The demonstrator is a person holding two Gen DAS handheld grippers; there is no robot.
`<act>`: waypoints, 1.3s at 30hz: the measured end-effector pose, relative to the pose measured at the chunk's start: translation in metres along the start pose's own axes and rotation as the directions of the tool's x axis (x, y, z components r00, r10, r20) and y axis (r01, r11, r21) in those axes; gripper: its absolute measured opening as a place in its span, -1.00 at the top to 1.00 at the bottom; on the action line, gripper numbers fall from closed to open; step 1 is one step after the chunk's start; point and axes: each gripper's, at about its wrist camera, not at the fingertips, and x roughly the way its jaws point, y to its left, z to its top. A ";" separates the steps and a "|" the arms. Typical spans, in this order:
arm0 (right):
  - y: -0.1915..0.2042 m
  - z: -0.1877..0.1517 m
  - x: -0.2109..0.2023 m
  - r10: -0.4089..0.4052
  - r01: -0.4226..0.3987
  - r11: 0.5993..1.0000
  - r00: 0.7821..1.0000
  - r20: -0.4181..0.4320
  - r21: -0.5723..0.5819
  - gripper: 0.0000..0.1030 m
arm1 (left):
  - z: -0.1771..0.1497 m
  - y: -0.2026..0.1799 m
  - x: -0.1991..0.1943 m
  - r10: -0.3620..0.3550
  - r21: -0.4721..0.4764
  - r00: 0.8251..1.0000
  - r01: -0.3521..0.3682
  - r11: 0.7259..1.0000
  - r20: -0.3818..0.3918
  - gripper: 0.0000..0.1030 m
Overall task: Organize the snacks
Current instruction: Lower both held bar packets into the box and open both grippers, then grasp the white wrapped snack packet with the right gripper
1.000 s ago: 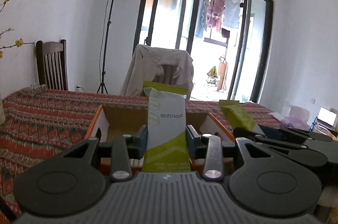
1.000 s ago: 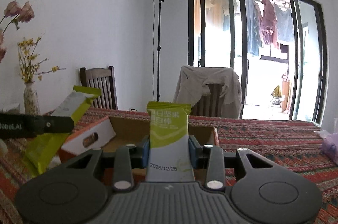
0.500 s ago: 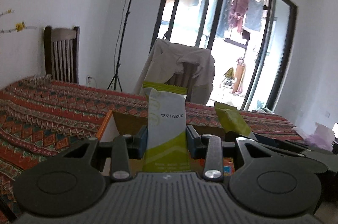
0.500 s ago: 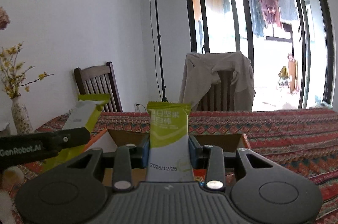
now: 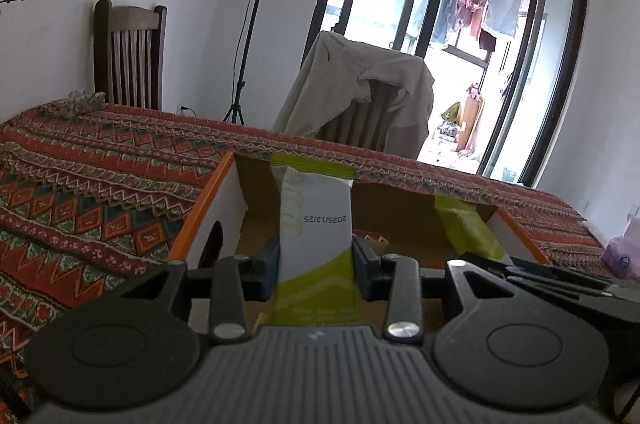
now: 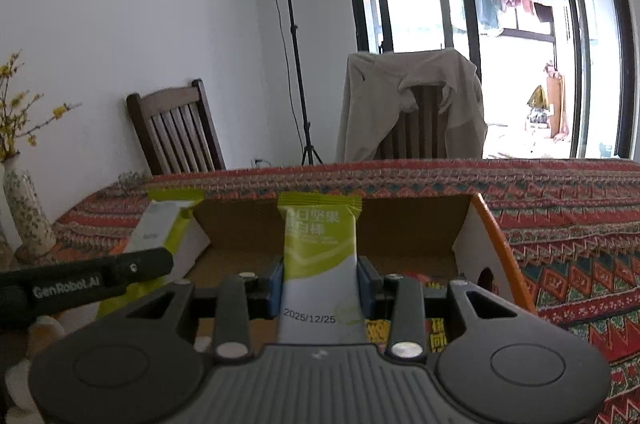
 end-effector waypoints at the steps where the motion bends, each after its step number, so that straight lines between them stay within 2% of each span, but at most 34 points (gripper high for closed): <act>1: 0.000 -0.001 0.001 -0.004 0.004 1.000 1.000 -0.012 0.000 0.28 | -0.001 0.000 0.000 0.000 0.003 1.000 0.000 1.000 -0.003 0.23; 3: -0.002 -0.002 0.001 -0.002 0.002 1.000 1.000 -0.025 0.000 0.25 | -0.003 0.001 -0.003 -0.002 0.003 1.000 0.002 1.000 -0.005 0.13; 5: -0.005 -0.003 -0.003 -0.001 0.001 1.000 1.000 -0.023 0.006 0.22 | -0.003 0.003 -0.007 -0.007 -0.002 1.000 0.007 1.000 0.012 -0.14; 6: -0.006 -0.003 -0.004 -0.002 0.002 1.000 1.000 -0.018 0.009 0.19 | -0.003 0.002 -0.010 0.003 -0.006 1.000 -0.003 1.000 0.022 -0.45; 7: -0.006 -0.003 -0.006 0.001 -0.001 1.000 1.000 -0.016 0.012 0.06 | -0.003 0.002 -0.013 0.014 -0.010 0.999 -0.013 1.000 0.034 -0.68; 8: -0.007 -0.003 -0.007 0.002 -0.001 1.000 1.000 -0.012 0.018 -0.04 | -0.003 0.002 -0.016 0.018 -0.014 0.999 -0.017 1.000 0.047 -0.74; 9: -0.008 -0.003 -0.009 -0.001 0.001 1.000 1.000 -0.007 0.024 -0.29 | -0.003 0.002 -0.019 0.019 -0.016 0.998 -0.018 1.000 0.057 -0.78; 10: -0.010 -0.003 -0.010 -0.003 0.003 1.000 1.000 -0.004 0.027 -0.54 | -0.002 0.003 -0.021 0.021 -0.022 0.998 -0.019 1.000 0.064 -0.94; 11: -0.011 -0.003 -0.011 -0.004 0.004 1.000 1.000 -0.002 0.029 -0.67 | -0.001 0.003 -0.024 0.031 -0.031 0.997 -0.029 0.999 0.073 -1.00; 12: -0.012 -0.003 -0.012 -0.004 0.004 0.999 1.000 0.001 0.034 -0.88 | -0.001 0.004 -0.026 0.046 -0.039 0.995 -0.043 0.998 0.085 -1.00; 13: -0.013 -0.003 -0.012 -0.004 0.004 0.999 1.000 0.005 0.042 -1.00 | -0.001 0.004 -0.028 0.055 -0.038 0.995 -0.052 0.998 0.088 -1.00; 25: -0.014 0.000 -0.015 -0.034 0.033 0.998 0.999 0.023 0.048 -1.00 | 0.005 0.004 -0.032 0.068 -0.040 0.993 -0.064 0.997 0.096 -1.00; 39: -0.011 0.010 -0.052 -0.068 0.068 0.998 0.996 0.064 0.014 -1.00 | 0.015 -0.008 -0.071 0.054 -0.055 0.991 -0.047 0.997 0.124 -1.00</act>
